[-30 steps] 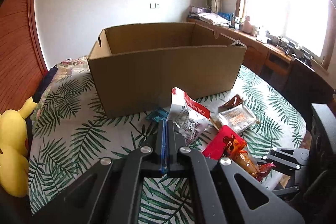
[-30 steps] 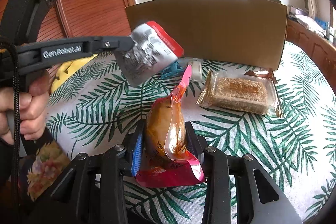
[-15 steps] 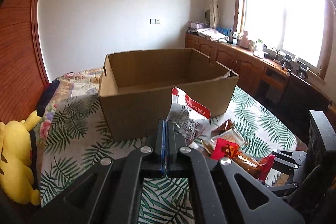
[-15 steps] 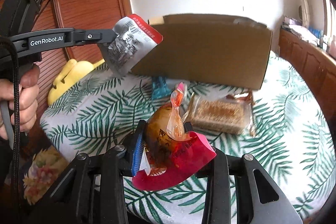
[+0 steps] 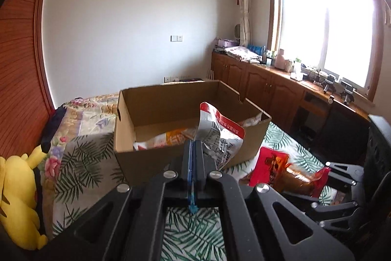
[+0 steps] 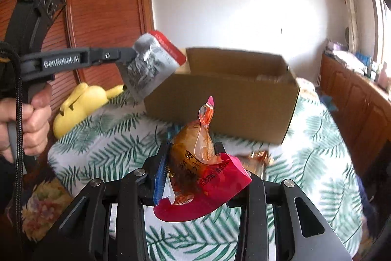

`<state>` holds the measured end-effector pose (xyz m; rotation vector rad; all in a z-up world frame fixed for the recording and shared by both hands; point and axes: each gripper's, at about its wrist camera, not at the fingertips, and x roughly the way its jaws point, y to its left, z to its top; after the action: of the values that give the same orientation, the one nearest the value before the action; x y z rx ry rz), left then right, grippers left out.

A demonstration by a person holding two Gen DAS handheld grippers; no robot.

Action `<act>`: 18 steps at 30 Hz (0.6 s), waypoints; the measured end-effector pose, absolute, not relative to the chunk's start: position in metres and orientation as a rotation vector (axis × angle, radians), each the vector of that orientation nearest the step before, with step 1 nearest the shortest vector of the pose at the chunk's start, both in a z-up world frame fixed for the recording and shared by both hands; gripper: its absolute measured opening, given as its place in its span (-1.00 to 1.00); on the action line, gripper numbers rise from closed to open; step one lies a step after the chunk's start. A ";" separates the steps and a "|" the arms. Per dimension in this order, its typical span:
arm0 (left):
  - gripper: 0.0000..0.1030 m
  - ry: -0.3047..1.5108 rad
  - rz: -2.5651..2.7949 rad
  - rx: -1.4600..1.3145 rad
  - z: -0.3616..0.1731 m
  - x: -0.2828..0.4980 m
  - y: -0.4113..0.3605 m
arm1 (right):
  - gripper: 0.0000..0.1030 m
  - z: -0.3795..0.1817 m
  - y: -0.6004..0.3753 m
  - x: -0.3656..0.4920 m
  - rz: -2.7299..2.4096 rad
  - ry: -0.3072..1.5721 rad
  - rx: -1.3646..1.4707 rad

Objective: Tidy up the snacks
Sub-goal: 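Carry both packets over the box and open both tools to drop them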

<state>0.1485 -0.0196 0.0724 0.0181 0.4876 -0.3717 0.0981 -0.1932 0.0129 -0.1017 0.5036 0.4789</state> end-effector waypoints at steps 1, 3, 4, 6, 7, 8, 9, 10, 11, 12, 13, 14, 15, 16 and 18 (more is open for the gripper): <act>-1.00 0.483 -0.370 0.019 0.075 0.151 -0.020 | -0.31 0.020 -0.193 0.101 0.480 0.490 -0.108; -1.00 0.481 -0.363 0.021 0.079 0.160 -0.018 | -0.31 0.032 -0.193 0.106 0.482 0.469 -0.118; -1.00 0.481 -0.362 0.021 0.080 0.163 -0.018 | -0.31 0.038 -0.192 0.109 0.484 0.461 -0.120; -1.00 0.478 -0.359 0.022 0.084 0.171 -0.016 | -0.31 0.047 -0.190 0.115 0.486 0.447 -0.129; -1.00 0.479 -0.359 0.025 0.085 0.176 -0.015 | -0.31 0.050 -0.189 0.118 0.486 0.437 -0.134; -1.00 0.478 -0.357 0.026 0.087 0.181 -0.014 | -0.31 0.053 -0.187 0.121 0.488 0.430 -0.142; -1.00 0.478 -0.356 0.027 0.088 0.186 -0.013 | -0.31 0.056 -0.185 0.125 0.489 0.425 -0.146; -1.00 0.478 -0.355 0.027 0.089 0.190 -0.012 | -0.31 0.058 -0.185 0.128 0.491 0.422 -0.148; -1.00 0.480 -0.353 0.027 0.089 0.194 -0.011 | -0.31 0.060 -0.183 0.132 0.493 0.417 -0.150; -1.00 0.482 -0.351 0.027 0.089 0.200 -0.010 | -0.31 0.061 -0.182 0.136 0.494 0.413 -0.151; -1.00 0.484 -0.351 0.028 0.089 0.203 -0.011 | -0.31 0.063 -0.181 0.142 0.496 0.410 -0.153; -1.00 0.486 -0.348 0.030 0.088 0.210 -0.011 | -0.31 0.065 -0.179 0.146 0.495 0.408 -0.157; -1.00 0.488 -0.347 0.030 0.088 0.214 -0.011 | -0.31 0.066 -0.178 0.150 0.495 0.406 -0.161; -1.00 0.489 -0.348 0.031 0.087 0.218 -0.012 | -0.31 0.066 -0.177 0.154 0.496 0.405 -0.165; -1.00 0.494 -0.347 0.029 0.083 0.228 -0.013 | -0.31 0.068 -0.174 0.164 0.495 0.402 -0.176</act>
<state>0.2284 -0.0127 0.0835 0.0286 0.4938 -0.3474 0.1641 -0.1743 0.0681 -0.1759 0.4019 0.4954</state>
